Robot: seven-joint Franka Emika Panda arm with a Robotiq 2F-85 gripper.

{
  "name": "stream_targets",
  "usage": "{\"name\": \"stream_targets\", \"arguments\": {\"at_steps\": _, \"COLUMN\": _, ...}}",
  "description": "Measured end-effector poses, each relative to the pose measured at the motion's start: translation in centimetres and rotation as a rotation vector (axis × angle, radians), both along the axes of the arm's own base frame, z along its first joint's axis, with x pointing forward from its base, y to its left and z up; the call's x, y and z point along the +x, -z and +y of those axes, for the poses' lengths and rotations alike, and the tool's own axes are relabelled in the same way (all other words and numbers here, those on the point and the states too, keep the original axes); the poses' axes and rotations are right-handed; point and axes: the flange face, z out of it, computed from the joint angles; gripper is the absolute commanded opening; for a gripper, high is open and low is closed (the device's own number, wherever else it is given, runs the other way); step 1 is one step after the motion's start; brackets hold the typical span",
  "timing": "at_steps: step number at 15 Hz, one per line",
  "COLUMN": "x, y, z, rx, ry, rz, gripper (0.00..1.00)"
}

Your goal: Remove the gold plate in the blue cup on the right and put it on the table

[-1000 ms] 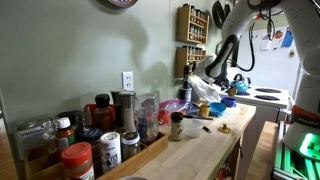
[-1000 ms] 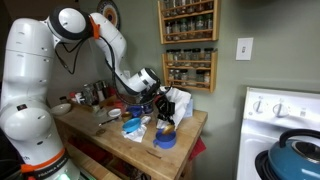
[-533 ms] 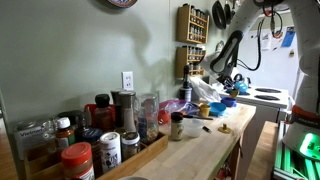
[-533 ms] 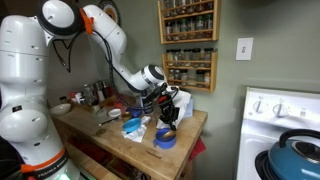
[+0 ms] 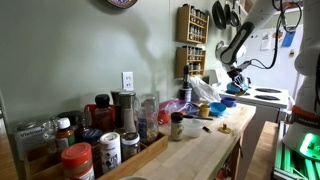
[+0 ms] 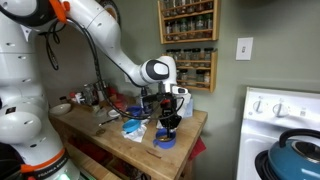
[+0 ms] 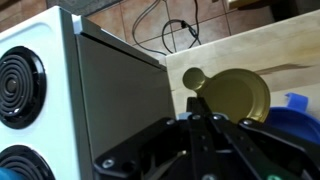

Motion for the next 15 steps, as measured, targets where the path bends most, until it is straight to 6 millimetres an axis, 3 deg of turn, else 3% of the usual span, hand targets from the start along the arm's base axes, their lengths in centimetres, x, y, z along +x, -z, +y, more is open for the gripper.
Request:
{"name": "stream_targets", "arguments": {"at_steps": 4, "x": -0.8, "y": -0.8, "z": 3.7, "rx": 0.137, "ry": -0.027, "rz": -0.123, "gripper": 0.00}}
{"name": "stream_targets", "arguments": {"at_steps": 7, "x": -2.5, "y": -0.9, "z": 6.5, "rx": 0.215, "ry": -0.086, "rz": -0.219, "gripper": 0.00}}
{"name": "stream_targets", "arguments": {"at_steps": 10, "x": -4.8, "y": -0.4, "z": 8.8, "rx": 0.295, "ry": -0.168, "rz": -0.305, "gripper": 0.00}}
{"name": "stream_targets", "arguments": {"at_steps": 15, "x": -6.3, "y": 1.0, "z": 12.5, "rx": 0.435, "ry": -0.321, "rz": -0.382, "gripper": 0.00}}
